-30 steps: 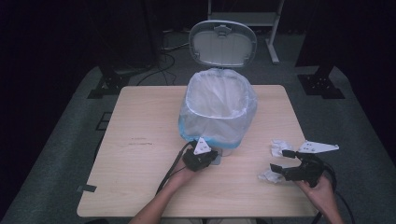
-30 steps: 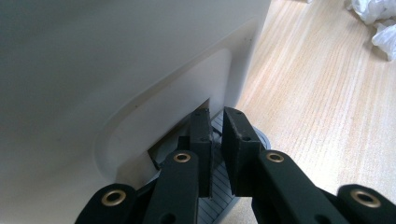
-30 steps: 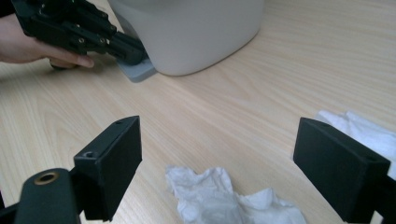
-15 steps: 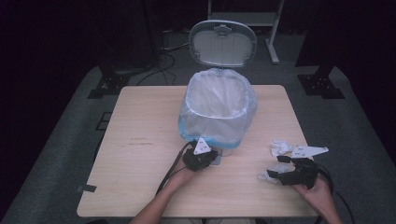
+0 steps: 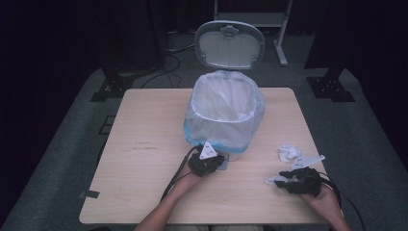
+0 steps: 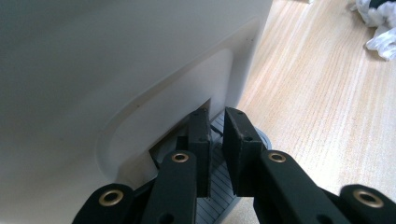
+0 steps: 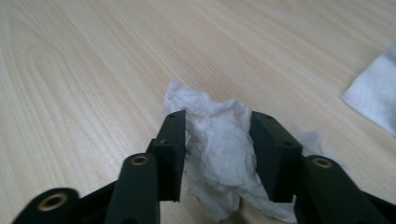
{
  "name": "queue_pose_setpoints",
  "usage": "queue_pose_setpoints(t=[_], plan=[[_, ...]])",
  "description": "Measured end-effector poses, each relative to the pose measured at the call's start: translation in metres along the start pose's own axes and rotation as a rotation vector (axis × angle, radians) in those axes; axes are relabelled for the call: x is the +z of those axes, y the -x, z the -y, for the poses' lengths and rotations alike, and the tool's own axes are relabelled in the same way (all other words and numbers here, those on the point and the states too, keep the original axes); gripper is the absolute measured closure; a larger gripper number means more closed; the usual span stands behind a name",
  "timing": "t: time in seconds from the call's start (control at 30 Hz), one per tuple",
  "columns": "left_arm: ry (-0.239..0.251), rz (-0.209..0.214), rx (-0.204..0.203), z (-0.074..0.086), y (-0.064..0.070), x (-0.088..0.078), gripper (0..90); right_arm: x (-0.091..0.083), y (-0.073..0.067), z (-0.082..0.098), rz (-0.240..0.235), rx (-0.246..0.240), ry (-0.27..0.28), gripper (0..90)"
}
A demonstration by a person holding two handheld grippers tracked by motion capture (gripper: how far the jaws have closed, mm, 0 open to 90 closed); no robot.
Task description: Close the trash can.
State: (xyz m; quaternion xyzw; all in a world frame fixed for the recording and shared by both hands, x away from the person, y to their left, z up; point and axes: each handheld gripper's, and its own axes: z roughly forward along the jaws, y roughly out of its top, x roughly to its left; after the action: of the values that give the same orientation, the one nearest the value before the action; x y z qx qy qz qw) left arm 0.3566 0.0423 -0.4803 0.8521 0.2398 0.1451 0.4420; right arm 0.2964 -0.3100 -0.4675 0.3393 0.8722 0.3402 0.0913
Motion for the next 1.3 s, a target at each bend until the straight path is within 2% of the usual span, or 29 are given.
queue_pose_setpoints(t=[0.23, 0.4, 0.57, 0.8, 1.3], plan=[[0.000, 0.000, 0.000, 0.000, 0.000, 0.000, 81.4, 0.001, 0.002, 0.002, 0.009, 0.014, -0.007, 74.8], [0.000, 0.000, -0.001, 0.000, 0.000, 0.000, 81.4, 0.000, 0.001, -0.001, 0.000, 0.023, -0.011, 80.0], [0.001, 0.000, -0.001, 0.000, 0.000, 0.000, 81.4, -0.006, 0.000, -0.006, -0.017, 0.034, 0.024, 80.8], [0.002, 0.001, -0.002, 0.000, 0.000, 0.000, 81.4, -0.023, -0.003, -0.021, -0.038, 0.042, 0.101, 81.2], [0.005, 0.001, 0.000, 0.000, -0.001, 0.000, 81.3, -0.057, -0.005, -0.055, -0.056, 0.013, 0.211, 82.1]])
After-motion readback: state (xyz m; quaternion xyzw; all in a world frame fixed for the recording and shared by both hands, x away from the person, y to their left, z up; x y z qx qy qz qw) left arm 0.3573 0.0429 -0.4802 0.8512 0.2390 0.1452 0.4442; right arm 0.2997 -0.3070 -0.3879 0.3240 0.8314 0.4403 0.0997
